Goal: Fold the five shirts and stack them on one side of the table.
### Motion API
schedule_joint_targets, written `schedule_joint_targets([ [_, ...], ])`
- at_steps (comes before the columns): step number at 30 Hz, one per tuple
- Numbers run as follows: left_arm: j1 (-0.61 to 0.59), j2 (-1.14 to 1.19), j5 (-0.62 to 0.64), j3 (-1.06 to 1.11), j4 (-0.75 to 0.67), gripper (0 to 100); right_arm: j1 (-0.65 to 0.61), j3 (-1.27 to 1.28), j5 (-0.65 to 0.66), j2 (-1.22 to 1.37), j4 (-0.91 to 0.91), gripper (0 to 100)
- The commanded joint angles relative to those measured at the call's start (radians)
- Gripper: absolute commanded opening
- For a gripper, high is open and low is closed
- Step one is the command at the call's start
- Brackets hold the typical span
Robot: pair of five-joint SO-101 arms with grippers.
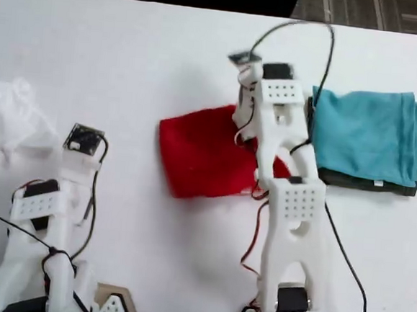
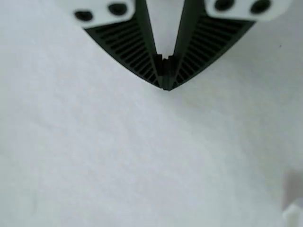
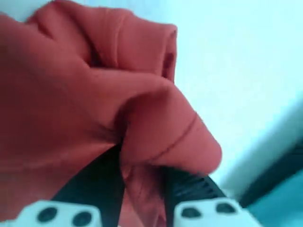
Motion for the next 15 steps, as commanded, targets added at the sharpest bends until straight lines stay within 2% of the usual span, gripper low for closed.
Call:
schedule_joint_targets([
  [1, -0.008, -0.032, 0.006, -0.002, -0.018, 3, 0.03, -0.037, 0.075, -0.229, -0.002, 2.0],
  [15, -0.008, -0.032, 0.052, -0.001, -0.018, 3, 0.229, -0.037, 0.16, -0.489, -0.002, 2.0],
])
